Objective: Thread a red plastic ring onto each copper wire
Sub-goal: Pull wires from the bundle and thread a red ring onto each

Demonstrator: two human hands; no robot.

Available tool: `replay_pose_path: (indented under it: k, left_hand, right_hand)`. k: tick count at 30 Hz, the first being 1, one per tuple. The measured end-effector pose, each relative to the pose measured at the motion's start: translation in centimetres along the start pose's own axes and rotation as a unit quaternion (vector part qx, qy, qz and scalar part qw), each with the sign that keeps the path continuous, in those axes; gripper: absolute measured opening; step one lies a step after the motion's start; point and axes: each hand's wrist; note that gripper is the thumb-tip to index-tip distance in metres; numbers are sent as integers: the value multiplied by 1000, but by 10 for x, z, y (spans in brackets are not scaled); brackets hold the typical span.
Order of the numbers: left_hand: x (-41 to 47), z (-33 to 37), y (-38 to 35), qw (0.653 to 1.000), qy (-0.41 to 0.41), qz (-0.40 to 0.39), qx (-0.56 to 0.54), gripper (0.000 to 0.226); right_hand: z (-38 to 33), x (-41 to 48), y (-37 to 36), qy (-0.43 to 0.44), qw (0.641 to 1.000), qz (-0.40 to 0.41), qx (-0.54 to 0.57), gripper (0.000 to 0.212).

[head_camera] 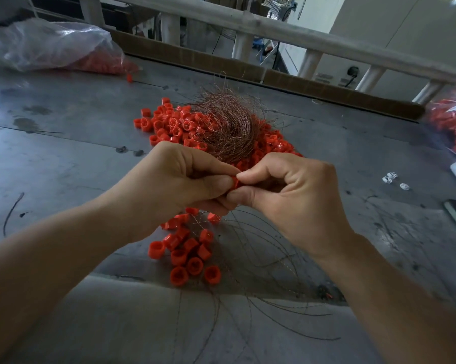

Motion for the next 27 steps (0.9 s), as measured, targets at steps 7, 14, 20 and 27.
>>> replay_pose_path:
  k: [7, 14, 20, 27]
  left_hand:
    - [0, 1, 1, 997, 28, 4, -71, 35]
    - [-1, 0, 1, 999, 6, 5, -49, 34]
    - [1, -1, 3, 999, 10, -21, -35, 32]
    - [-1, 0, 8, 994, 25, -72, -72, 24]
  right_hand:
    - [4, 5, 2, -18, 998, -25, 56, 18]
    - [8, 4, -4, -8, 999, 7, 39, 16]
    - [-1, 1, 2, 3, 998, -8, 59, 20]
    - [0, 4, 7, -43, 992, -78, 89, 27]
Point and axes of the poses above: each hand's wrist, its own x-axis towards the middle knuckle, its own y-axis out of the back of the hand, z = x × y, and after that the axes turned 10 degrees about -y, right-handed
